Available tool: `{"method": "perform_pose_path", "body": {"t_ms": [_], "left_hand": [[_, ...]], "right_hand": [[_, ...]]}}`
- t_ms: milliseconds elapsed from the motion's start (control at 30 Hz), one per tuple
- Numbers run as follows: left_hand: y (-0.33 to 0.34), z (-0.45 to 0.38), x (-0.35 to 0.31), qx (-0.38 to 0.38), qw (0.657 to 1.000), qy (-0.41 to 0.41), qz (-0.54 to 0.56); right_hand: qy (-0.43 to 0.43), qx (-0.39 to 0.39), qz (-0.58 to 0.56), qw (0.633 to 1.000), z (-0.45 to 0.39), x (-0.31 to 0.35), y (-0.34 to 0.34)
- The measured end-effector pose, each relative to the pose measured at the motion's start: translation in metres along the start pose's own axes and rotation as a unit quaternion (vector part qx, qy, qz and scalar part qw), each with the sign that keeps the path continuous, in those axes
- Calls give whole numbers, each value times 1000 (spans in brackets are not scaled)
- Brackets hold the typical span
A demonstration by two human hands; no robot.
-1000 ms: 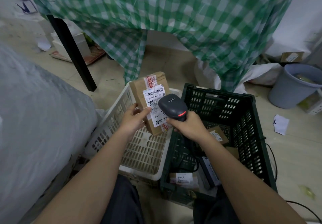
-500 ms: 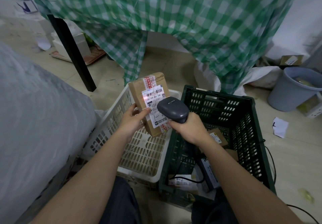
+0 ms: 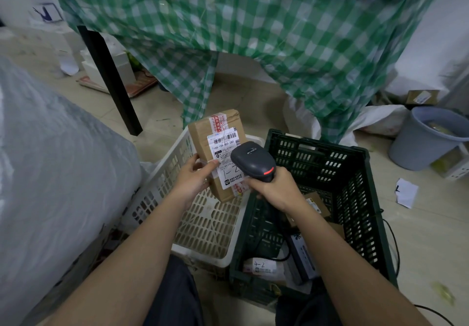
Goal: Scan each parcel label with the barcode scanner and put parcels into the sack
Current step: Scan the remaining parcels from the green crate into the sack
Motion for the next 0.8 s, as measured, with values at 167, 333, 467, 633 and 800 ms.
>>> {"method": "perform_pose_path", "body": {"t_ms": [167, 333, 467, 633, 800], "left_hand": [[-1, 27, -8, -44, 999, 25, 15], [-6, 79, -35, -59, 994, 83, 41], [-29, 136, -74, -75, 981, 171, 48], [-83, 213, -120, -126, 957, 254, 61], [-159, 272, -134, -198, 935, 283, 80]], "right_hand": [[18, -92, -45, 995, 10, 3, -8], [-23, -153, -84, 984, 15, 54, -20], [-85, -212, -126, 965, 9, 116, -25], [-142, -168, -147, 964, 4, 191, 0], [-177, -93, -126, 972, 2, 248, 55]]}}
Point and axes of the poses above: each hand's wrist, its own z-axis away from the middle knuckle, its own y-axis out of the palm, x = y × z, the point moved 2 cm from there along -z, towards the middle knuckle, and after that the axes turned 14 degrees about -y, right-handed, at the moved point
